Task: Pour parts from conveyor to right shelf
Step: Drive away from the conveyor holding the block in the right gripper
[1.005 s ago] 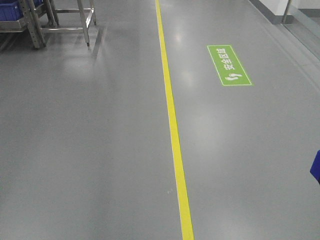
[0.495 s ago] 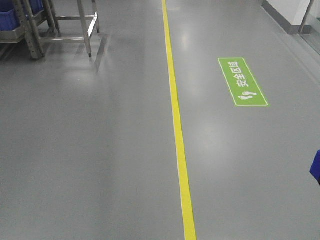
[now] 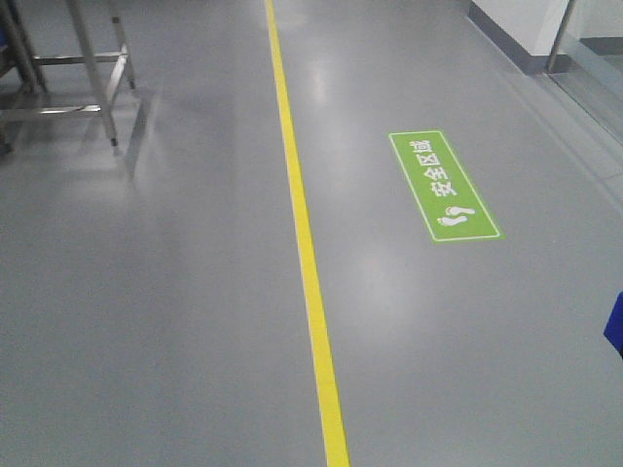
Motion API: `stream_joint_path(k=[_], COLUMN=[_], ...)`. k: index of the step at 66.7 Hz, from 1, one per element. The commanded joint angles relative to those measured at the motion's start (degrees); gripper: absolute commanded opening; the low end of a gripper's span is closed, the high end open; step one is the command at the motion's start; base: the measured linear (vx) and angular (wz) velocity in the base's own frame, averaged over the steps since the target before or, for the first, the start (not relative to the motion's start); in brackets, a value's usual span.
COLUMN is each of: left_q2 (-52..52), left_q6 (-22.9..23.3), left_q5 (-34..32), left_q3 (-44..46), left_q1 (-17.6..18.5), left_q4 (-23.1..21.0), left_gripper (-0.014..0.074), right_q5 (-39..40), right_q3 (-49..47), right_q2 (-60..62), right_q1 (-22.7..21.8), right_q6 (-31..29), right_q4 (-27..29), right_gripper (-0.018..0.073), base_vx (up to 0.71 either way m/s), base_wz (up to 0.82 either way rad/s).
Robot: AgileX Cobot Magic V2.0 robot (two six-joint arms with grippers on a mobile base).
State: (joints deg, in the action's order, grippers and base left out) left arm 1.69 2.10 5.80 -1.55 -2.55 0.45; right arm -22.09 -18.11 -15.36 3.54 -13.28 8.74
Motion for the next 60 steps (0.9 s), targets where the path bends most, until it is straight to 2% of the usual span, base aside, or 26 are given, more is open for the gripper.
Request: stream_joint_path(k=[1, 32, 60], left_q2=[1.0, 1.0, 1.0], left_q6=[0.5, 0.5, 0.5], left_q5=[-4.5, -4.5, -4.5], left_q3=[1.1, 1.1, 1.1], left_q1=[0.3, 0.3, 0.3], left_q4=[-0.5, -0.5, -0.5], left_gripper=[-0.0006, -0.0006, -0.0006], right_q5=[4.5, 4.5, 4.5], right_q3=[-1.7, -1.7, -1.7], right_q2=[-0.4, -0.4, -0.4], right_q1=[-0.2, -0.2, -0.2], right_q6=[-0.3, -0.3, -0.3], right_q4=[0.0, 0.0, 0.0], right_gripper=[-0.0005, -0.0005, -0.0005], base_vx=[0.67, 0.74, 0.80], base_wz=[-0.22, -0.12, 0.07])
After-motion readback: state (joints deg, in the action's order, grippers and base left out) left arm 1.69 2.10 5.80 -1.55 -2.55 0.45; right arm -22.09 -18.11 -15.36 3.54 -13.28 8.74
